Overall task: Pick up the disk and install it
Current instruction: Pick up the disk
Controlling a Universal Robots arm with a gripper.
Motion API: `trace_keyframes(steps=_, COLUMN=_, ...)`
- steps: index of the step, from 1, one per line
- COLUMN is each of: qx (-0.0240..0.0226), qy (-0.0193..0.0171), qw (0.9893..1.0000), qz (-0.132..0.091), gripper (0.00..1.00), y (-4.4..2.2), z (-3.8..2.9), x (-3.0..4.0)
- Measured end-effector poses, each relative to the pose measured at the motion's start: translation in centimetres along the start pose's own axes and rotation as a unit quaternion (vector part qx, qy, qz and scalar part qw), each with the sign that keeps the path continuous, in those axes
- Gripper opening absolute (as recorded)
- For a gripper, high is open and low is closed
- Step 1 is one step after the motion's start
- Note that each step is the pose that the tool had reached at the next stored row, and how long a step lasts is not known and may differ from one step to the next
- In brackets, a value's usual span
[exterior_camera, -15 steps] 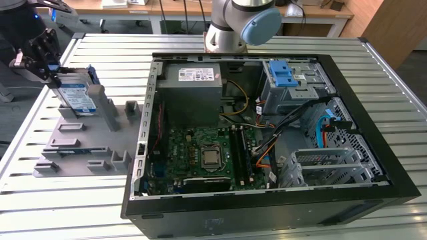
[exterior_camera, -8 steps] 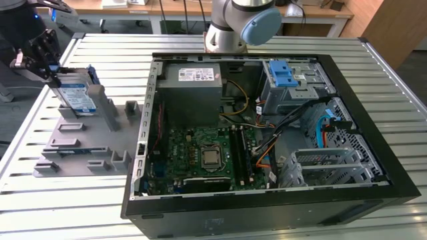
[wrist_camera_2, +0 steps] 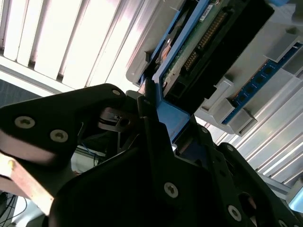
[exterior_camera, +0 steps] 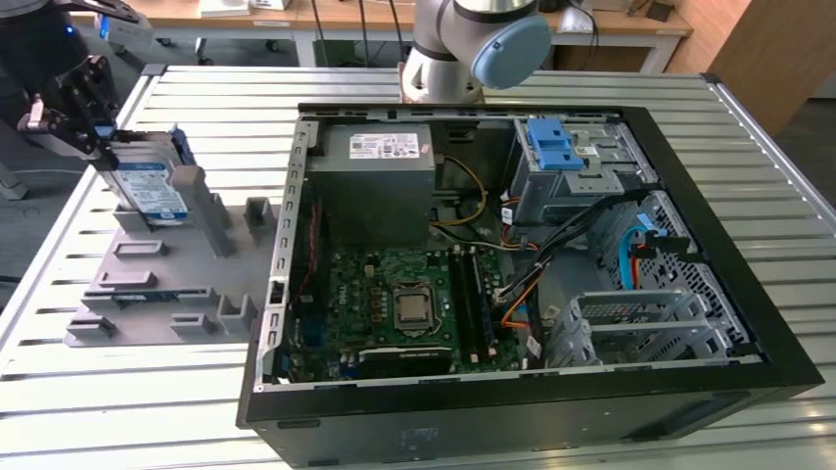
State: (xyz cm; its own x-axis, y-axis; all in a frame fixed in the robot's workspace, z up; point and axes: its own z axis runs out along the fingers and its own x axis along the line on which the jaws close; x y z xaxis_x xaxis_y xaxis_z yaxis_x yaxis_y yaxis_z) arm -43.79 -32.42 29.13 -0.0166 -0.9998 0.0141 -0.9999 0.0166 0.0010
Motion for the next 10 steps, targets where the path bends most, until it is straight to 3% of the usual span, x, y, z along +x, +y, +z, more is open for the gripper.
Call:
trace_keyframes(steps=1, qx=0.0, qy=0.0, qw=1.0, qz=0.0, gripper=0.37, y=0.0, z=-0.92, x=0.01)
trace_keyframes(steps=10, qx=0.0, qy=0.0, qw=1.0, qz=0.0, gripper=0.37, y=0.0, z=-0.99, x=0.01)
